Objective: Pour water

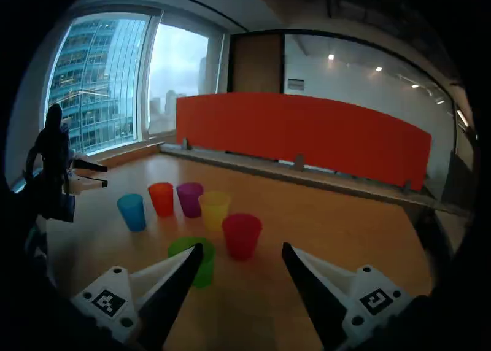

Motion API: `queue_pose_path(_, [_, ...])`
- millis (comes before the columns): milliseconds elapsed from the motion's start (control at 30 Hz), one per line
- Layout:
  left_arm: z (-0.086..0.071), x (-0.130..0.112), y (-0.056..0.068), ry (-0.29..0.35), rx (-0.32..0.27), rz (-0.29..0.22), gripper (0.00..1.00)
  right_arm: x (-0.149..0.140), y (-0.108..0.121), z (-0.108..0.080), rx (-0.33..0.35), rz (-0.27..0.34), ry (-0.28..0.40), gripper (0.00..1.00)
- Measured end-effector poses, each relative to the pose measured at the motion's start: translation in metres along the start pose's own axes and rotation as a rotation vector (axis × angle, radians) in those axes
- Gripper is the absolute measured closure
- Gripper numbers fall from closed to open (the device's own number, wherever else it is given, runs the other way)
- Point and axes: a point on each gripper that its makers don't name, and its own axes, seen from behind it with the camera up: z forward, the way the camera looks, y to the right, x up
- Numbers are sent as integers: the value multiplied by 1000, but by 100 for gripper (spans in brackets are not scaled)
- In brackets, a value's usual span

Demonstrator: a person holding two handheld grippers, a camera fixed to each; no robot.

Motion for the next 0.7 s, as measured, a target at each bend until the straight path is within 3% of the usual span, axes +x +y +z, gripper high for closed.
queue_pose_path(467, [-13,31,-22,169,118,-104,0,35,30,-7,-186,28,173,0])
queue_pose_path(700, [-22,46,-30,242,174,-113,0,45,42,-15,-254,54,242,0])
